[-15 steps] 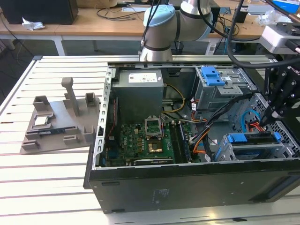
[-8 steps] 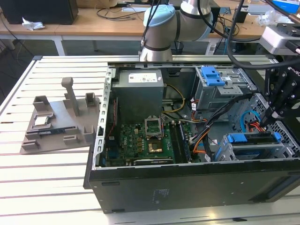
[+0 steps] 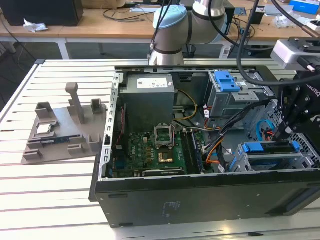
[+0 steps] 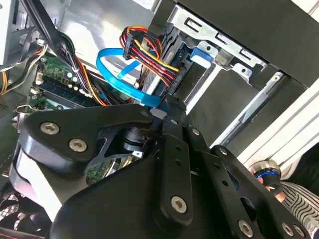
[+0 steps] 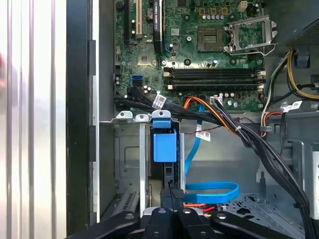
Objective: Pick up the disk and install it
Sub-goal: 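Insert the second disk wire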
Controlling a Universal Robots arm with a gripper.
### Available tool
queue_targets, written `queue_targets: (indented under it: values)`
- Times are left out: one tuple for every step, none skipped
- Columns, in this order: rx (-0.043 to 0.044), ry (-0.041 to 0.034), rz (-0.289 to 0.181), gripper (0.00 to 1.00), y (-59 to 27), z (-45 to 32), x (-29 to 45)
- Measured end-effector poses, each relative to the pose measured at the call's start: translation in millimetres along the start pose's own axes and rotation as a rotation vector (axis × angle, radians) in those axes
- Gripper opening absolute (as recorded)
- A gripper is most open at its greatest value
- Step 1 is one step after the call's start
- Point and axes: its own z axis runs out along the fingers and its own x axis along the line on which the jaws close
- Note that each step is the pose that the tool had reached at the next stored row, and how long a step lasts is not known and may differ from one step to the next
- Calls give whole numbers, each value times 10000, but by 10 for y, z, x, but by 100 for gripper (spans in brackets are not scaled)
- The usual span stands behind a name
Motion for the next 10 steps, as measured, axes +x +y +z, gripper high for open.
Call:
queue_targets:
  values:
    - [0, -1, 0, 11, -1, 19, 2]
    - [0, 2, 0, 11, -1, 28, 9]
    - [1, 0, 0, 11, -2, 35, 27]
    - [1, 1, 0, 11, -2, 36, 40]
    - [1, 1, 0, 11, -2, 37, 48]
    - [0, 0, 0, 11, -3, 39, 63]
    - [0, 1, -1, 11, -3, 40, 67]
    - [0, 0, -1, 11, -3, 42, 67]
    - [0, 0, 0, 11, -3, 53, 68]
    - [0, -1, 0, 11, -4, 70, 67]
